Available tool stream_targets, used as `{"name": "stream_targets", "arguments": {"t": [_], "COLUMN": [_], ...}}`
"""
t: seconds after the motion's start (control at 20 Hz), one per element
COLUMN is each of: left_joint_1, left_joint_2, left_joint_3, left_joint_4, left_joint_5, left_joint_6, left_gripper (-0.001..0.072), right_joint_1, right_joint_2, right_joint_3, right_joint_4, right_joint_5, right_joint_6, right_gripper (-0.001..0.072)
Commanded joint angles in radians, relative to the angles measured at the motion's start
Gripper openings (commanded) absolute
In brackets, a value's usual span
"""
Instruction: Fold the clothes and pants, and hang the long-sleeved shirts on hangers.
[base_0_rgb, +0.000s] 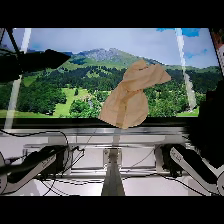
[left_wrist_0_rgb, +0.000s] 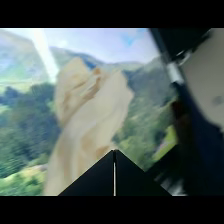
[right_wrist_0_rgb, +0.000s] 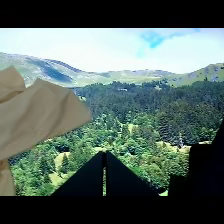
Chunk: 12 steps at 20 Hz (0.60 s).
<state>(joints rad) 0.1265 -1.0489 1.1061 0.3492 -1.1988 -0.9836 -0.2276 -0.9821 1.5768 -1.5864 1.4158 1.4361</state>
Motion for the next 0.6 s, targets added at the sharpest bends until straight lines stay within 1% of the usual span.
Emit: {"name": "stream_targets", "arguments": {"t": [0.0,0.05,0.1,0.15,0.2,0.25,0.3,0.35,0.4,0.45,0.5,0.55], "left_joint_1": [0.001,0.002,0.002,0.002,0.002,0.002,0.0,0.0,0.0,-0.005,-0.018,-0.037], "left_joint_2": [0.0,0.0,0.001,0.0,0.0,0.0,0.0,0.0,0.0,0.0,0.0,0.0], "left_joint_3": [0.0,0.0,0.0,0.0,0.0,-0.004,-0.019,-0.045,-0.081,-0.123,-0.178,-0.236], "left_joint_4": [-0.11,-0.066,0.017,0.127,0.27,0.408,0.513,0.558,0.556,0.549,0.536,0.53], "left_joint_5": [0.007,0.005,0.006,0.006,0.005,-0.005,-0.019,-0.046,-0.085,-0.123,-0.144,-0.148], "left_joint_6": [-0.075,-0.075,-0.075,-0.073,-0.076,-0.077,-0.092,-0.102,-0.102,-0.101,-0.101,-0.1], "left_gripper": [0.0021,0.0021,0.0021,0.0021,0.0021,0.0021,0.0024,0.0053,0.0287,0.0507,0.0568,0.0568], "right_joint_1": [-0.053,-0.065,-0.068,-0.067,-0.064,-0.064,-0.064,-0.064,-0.065,-0.065,-0.065,-0.065], "right_joint_2": [-0.031,-0.035,-0.035,-0.035,-0.035,-0.035,-0.035,-0.035,-0.035,-0.035,-0.035,-0.035], "right_joint_3": [-0.098,-0.165,-0.24,-0.307,-0.374,-0.426,-0.47,-0.497,-0.512,-0.515,-0.515,-0.515], "right_joint_4": [-0.021,-0.01,0.011,0.029,0.06,0.098,0.133,0.16,0.171,0.171,0.171,0.171], "right_joint_5": [-0.011,-0.018,-0.03,-0.043,-0.06,-0.075,-0.088,-0.103,-0.12,-0.142,-0.169,-0.195], "right_joint_6": [-0.07,-0.07,-0.071,-0.071,-0.077,-0.106,-0.154,-0.197,-0.227,-0.235,-0.24,-0.245], "right_gripper": [0.0015,0.0016,0.0016,0.0016,0.0016,0.0016,0.0015,0.0016,0.0016,0.0016,0.0016,0.0016]}}
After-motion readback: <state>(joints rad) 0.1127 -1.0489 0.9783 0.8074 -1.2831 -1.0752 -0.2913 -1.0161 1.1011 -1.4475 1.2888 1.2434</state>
